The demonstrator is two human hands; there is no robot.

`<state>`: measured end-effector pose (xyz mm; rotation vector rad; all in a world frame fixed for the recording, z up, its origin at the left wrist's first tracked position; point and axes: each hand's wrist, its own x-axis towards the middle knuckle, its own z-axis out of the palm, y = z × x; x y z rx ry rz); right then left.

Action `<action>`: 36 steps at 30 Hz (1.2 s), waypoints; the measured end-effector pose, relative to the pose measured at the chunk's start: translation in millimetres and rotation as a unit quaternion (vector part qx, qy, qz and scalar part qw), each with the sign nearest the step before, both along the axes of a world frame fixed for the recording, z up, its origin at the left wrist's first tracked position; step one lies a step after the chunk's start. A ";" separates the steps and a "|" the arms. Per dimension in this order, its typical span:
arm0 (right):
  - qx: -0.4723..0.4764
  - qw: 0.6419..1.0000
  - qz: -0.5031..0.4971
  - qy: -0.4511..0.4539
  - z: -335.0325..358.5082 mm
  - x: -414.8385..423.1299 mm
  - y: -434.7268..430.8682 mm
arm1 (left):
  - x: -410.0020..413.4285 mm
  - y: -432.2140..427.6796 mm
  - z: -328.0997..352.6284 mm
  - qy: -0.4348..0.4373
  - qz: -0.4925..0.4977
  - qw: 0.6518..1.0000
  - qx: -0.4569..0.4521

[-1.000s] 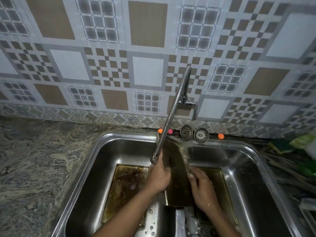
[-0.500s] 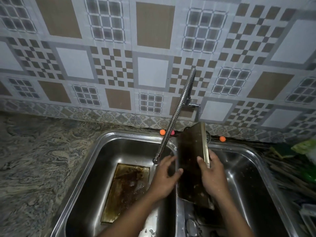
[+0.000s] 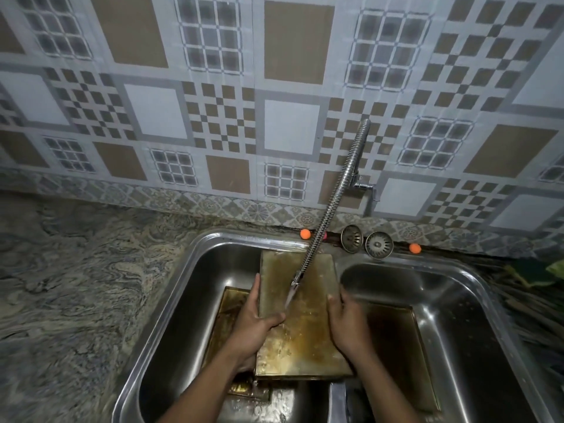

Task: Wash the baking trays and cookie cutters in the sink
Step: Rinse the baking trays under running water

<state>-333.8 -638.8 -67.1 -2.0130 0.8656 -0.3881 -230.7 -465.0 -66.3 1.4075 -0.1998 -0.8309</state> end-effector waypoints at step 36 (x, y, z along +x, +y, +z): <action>-0.173 0.929 0.296 0.137 13.3 21.3 48.7 | 0.9 -17.2 23.4 -0.037 0.010 0.998 0.046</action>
